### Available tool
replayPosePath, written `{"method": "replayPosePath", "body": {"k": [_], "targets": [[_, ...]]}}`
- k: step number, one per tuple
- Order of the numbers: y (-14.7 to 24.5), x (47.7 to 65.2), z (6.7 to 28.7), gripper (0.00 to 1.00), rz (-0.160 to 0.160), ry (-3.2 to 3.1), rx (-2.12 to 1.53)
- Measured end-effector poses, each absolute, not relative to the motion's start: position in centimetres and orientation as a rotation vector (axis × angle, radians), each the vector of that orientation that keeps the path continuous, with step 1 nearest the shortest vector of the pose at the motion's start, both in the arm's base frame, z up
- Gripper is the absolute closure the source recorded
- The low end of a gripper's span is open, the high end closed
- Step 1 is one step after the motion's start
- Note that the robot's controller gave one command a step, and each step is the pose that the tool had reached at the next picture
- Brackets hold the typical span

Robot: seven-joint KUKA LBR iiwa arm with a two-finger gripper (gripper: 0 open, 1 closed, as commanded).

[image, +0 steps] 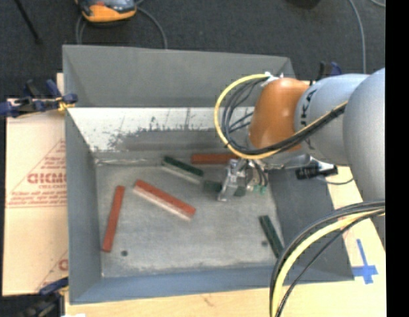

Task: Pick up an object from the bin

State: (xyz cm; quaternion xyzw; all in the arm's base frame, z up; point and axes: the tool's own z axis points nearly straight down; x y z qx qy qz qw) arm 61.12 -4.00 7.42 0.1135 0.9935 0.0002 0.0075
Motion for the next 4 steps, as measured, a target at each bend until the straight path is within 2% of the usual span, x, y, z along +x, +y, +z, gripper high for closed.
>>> {"method": "replayPosePath", "body": {"k": [2, 4], "targets": [[-4.0, 61.1, 7.7, 1.00, 0.000, 3.109, 0.354], [-4.0, 61.1, 8.8, 1.00, 0.000, 3.115, 0.354]]}}
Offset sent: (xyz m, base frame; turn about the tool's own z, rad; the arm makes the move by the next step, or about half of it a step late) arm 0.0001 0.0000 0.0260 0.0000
